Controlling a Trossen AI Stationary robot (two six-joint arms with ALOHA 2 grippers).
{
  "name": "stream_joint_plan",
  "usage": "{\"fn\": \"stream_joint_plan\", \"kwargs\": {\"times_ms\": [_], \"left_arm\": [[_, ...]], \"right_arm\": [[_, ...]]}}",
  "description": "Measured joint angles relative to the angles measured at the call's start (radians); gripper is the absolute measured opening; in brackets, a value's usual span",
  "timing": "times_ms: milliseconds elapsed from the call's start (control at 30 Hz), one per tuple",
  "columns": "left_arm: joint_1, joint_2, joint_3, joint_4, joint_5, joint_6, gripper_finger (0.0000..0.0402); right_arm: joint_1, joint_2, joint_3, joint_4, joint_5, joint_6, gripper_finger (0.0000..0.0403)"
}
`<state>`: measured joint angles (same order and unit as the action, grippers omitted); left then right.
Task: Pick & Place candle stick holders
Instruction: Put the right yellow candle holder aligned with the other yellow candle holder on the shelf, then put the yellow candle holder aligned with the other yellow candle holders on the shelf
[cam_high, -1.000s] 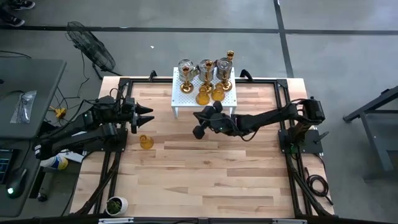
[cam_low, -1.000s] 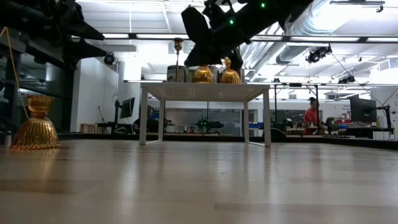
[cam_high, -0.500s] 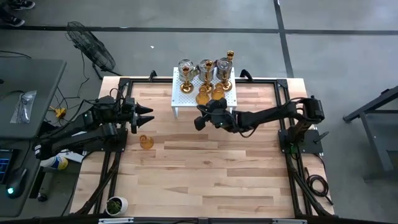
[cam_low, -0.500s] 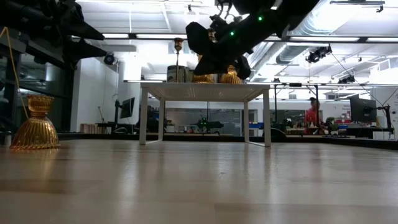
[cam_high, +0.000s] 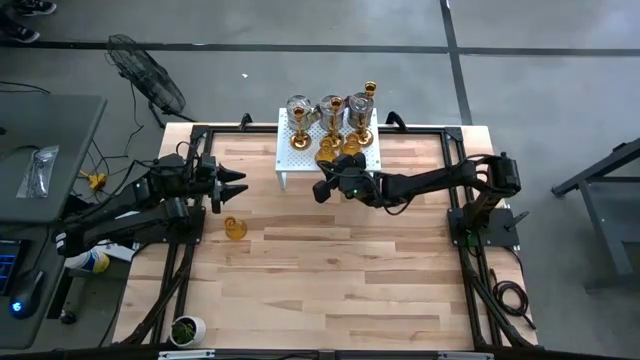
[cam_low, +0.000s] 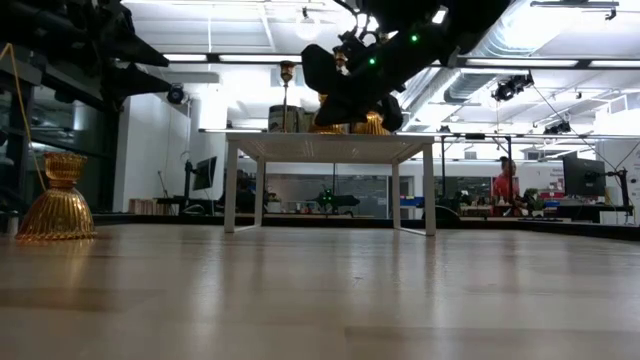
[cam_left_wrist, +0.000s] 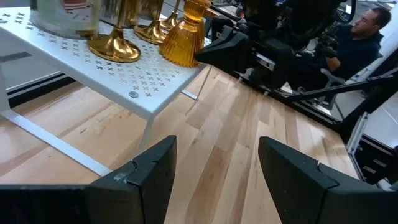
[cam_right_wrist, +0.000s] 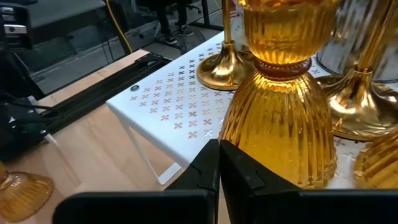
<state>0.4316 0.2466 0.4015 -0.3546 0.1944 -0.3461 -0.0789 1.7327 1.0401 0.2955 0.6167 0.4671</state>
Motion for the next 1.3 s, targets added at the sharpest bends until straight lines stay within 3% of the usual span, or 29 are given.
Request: {"fn": "stream_joint_plan", "kwargs": {"times_ms": [767,967,1300], "left_arm": [[0.0,0.0,0.0,0.0,-0.004,0.0,0.0223],[0.0,0.0,0.0,0.0,-0.005,0.0,0.0223],[0.0,0.0,0.0,-0.007,-0.006,0.0,0.0223]], "right_arm": [[0.021,-0.003,0.0,0.038,-0.085,-0.023,0.0003],[0.051,-0.054,-0.025,0.054,-0.221,-0.124,0.0003],[0.094,-0.259,-0.259,0.054,-0.515,-0.272,0.0003]]}}
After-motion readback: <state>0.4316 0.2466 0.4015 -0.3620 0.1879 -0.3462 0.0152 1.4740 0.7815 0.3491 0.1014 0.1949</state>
